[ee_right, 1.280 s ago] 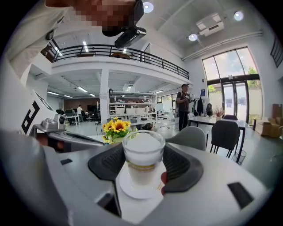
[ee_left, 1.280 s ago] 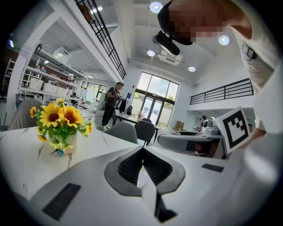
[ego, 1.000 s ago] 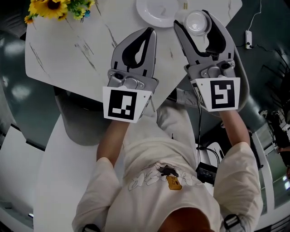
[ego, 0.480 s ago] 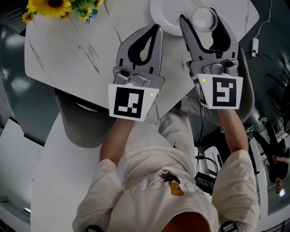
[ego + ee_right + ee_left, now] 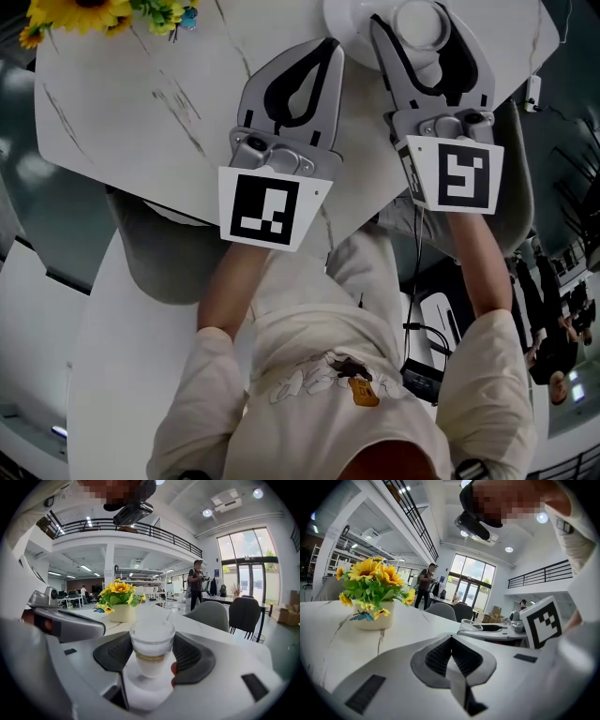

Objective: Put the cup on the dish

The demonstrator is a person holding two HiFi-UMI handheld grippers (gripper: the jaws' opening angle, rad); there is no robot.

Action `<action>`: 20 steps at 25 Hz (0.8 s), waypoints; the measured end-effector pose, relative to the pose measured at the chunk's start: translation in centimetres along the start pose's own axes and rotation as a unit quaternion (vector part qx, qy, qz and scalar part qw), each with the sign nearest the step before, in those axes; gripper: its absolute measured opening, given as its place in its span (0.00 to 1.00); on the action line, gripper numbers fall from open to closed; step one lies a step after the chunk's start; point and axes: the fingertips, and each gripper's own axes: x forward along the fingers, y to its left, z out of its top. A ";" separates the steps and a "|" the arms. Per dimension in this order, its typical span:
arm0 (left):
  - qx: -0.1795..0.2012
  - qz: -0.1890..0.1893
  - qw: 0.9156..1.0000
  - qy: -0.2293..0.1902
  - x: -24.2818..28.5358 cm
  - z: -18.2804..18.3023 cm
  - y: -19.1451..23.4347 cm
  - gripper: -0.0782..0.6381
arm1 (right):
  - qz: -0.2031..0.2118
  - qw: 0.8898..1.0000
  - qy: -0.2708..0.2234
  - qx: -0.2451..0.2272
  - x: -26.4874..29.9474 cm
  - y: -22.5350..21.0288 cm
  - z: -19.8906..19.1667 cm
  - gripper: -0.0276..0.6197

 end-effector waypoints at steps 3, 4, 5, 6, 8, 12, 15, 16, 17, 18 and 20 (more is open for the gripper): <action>0.002 -0.003 1.000 -0.003 0.3 0.2 0.1 0.12 | -0.005 1.000 -0.003 -0.006 0.4 -0.2 -0.2 0.45; 0.000 -0.002 1.000 -0.003 0.3 0.2 0.1 0.12 | -0.007 1.000 -0.005 -0.010 0.5 -0.2 -0.2 0.45; -0.001 -0.001 1.000 -0.002 0.3 0.2 0.2 0.12 | -0.008 1.000 -0.007 -0.012 0.6 -0.2 -0.1 0.45; -0.002 0.000 1.000 -0.002 0.2 0.2 0.2 0.12 | -0.008 1.000 -0.008 -0.014 0.7 -0.1 0.0 0.45; -0.003 0.001 1.000 -0.004 0.2 0.3 0.2 0.12 | -0.006 1.000 -0.010 -0.019 0.9 -0.1 0.1 0.45; -0.020 -0.004 1.000 0.003 -0.1 -0.1 -0.3 0.12 | -0.010 1.000 -0.011 -0.012 1.0 0.6 0.3 0.45; -0.014 -0.013 1.000 0.008 -0.5 -0.1 -0.8 0.12 | -0.013 1.000 -0.004 -0.004 1.0 0.5 0.1 0.45; -0.015 -0.013 1.000 0.008 -0.6 -0.1 -0.9 0.12 | -0.012 1.000 -0.001 -0.003 1.0 0.2 -0.1 0.45; -0.017 -0.012 1.000 0.008 -0.8 -0.1 -0.9 0.11 | -0.011 1.000 0.003 0.002 1.0 0.0 -0.3 0.52; -0.018 -0.010 1.000 0.009 -1.0 -0.1 -0.8 0.12 | -0.007 1.000 0.007 0.008 1.0 0.0 -0.4 0.60; -0.017 -0.008 1.000 0.010 -1.3 0.0 -0.8 0.12 | 0.002 1.000 0.013 0.015 1.1 0.2 -0.6 0.60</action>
